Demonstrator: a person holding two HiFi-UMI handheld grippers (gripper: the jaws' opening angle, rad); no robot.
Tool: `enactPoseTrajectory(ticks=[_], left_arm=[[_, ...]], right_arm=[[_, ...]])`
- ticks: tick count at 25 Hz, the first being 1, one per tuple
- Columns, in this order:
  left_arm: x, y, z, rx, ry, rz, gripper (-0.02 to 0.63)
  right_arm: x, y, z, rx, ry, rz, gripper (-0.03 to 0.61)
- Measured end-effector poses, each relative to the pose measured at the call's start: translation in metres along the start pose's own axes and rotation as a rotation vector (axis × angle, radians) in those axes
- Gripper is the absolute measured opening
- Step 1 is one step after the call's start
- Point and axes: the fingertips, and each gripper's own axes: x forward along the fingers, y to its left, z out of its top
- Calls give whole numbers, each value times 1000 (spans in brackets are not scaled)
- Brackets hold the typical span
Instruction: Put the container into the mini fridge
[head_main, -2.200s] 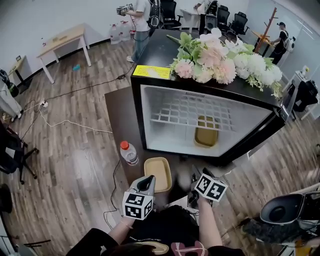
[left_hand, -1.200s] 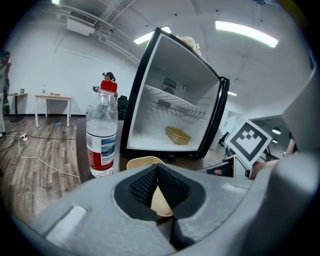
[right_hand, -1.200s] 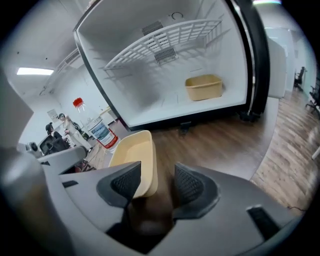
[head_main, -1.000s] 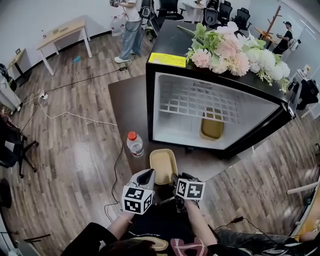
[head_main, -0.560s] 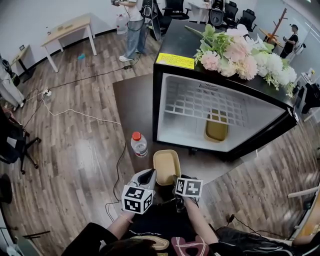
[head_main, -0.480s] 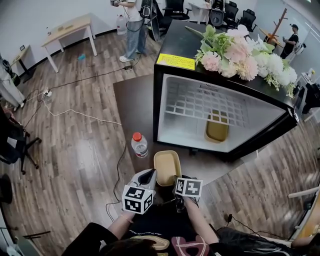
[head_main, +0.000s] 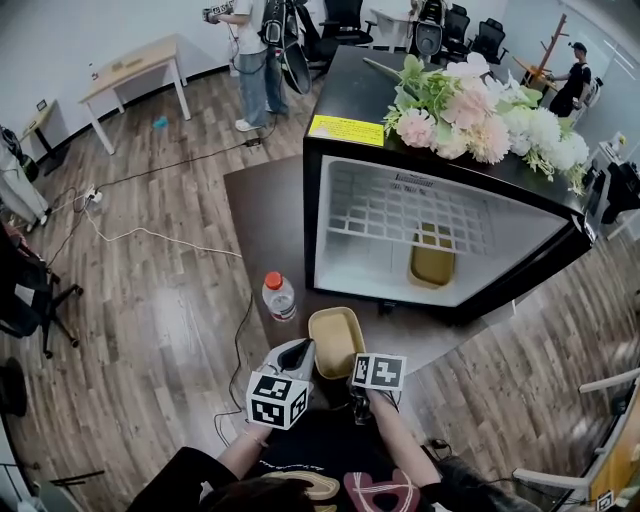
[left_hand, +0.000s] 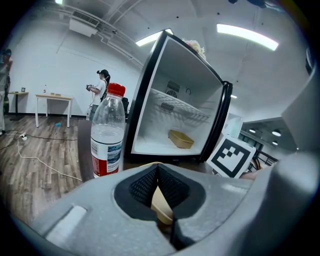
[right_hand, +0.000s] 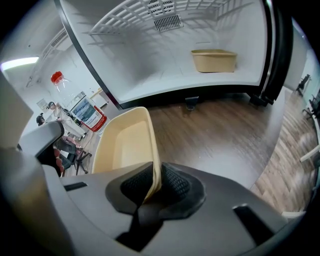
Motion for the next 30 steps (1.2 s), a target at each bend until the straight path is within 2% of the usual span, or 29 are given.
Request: enactPoseTrajectory(ticks=[10, 20, 30], left_arm=[[0, 5, 0, 3, 2, -4, 8], [1, 9, -2, 9, 10, -20, 8], [6, 5, -1, 27, 11, -28, 8]], right_arm=[[-7, -1, 4, -20, -20, -49, 26], [-31, -2, 29, 88, -127, -69, 18], [-45, -6, 57, 98, -197, -101, 17]])
